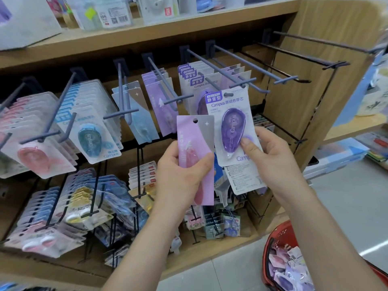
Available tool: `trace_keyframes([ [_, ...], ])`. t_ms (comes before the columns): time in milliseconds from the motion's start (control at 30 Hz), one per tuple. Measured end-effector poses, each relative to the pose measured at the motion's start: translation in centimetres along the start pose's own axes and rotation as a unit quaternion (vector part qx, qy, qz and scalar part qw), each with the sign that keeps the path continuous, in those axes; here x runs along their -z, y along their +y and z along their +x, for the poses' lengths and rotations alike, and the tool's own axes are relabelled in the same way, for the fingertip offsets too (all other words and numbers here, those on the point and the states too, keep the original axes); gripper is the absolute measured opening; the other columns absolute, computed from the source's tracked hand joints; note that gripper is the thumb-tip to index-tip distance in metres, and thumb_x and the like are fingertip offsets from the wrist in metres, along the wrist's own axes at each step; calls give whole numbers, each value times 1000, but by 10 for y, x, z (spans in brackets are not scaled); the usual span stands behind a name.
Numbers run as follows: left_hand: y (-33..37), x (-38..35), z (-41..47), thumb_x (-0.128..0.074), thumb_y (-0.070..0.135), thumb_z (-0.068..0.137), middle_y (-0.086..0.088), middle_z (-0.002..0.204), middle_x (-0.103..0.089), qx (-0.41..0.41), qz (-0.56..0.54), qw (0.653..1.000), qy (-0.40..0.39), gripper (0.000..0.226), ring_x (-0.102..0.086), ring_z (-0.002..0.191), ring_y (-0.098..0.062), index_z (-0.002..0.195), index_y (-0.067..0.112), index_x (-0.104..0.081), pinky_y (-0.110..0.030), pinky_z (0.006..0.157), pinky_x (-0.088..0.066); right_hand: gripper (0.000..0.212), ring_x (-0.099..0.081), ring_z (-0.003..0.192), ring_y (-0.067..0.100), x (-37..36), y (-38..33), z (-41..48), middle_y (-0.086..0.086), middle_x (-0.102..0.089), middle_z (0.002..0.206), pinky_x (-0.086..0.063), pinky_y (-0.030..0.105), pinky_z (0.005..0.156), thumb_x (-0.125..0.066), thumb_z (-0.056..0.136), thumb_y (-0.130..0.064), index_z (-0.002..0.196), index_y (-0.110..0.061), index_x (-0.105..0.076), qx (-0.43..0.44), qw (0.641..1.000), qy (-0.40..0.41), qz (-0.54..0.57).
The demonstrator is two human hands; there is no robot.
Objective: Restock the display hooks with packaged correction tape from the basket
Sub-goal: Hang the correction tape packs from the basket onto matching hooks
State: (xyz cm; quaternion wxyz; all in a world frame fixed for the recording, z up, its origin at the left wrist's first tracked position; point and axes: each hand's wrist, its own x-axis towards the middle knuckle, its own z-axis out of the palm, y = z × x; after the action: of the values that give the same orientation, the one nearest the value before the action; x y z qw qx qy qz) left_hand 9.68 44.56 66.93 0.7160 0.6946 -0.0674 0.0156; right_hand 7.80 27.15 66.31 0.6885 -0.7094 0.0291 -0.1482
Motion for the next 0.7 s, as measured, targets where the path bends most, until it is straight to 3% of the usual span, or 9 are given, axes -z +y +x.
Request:
trace_keyframes([
  [100, 3, -5, 9, -78, 5, 81, -2, 97, -77, 13, -5, 1000, 0, 26, -73, 91, -25, 102, 19, -70, -47, 83, -59, 14, -73, 86, 24, -6, -5, 11, 5, -76, 96, -58, 45, 73, -56, 101, -24, 106, -23, -69, -18, 1000, 9, -18],
  [367, 4, -20, 26, -82, 10, 71, -1, 92, -76, 10, 27, 1000, 2, 31, -73, 88, -25, 95, 19, -66, -49, 82, -60, 19, -73, 79, 27, -7, -3, 17, 4, -76, 87, -58, 57, 72, -57, 99, -39, 96, -28, -72, -33, 996, 28, -84],
  [533, 1, -28, 25, -78, 0, 78, 1, 84, -75, 27, 36, 998, -37, 24, -69, 75, -12, 86, 20, -68, -30, 71, -59, 27, -69, 81, 27, -9, -5, 27, 1, -73, 85, -57, 53, 75, -57, 97, -47, 90, -26, -71, -30, 988, 40, -148],
  [600, 1, -28, 29, -79, 4, 78, 1, 83, -75, 27, 54, 998, -11, 21, -71, 76, -15, 83, 21, -68, -32, 72, -60, 24, -69, 85, 24, -6, -6, 29, 0, -73, 90, -57, 49, 78, -57, 97, -46, 93, -26, -70, -44, 985, 34, -162],
  [700, 2, -24, 41, -81, 13, 78, 2, 84, -74, 25, 81, 996, 37, 18, -72, 81, -18, 81, 23, -66, -36, 73, -61, 10, -70, 90, 17, 10, -4, 23, -7, -72, 96, -59, 41, 77, -59, 97, -25, 101, -29, -67, -76, 984, 52, -152],
])
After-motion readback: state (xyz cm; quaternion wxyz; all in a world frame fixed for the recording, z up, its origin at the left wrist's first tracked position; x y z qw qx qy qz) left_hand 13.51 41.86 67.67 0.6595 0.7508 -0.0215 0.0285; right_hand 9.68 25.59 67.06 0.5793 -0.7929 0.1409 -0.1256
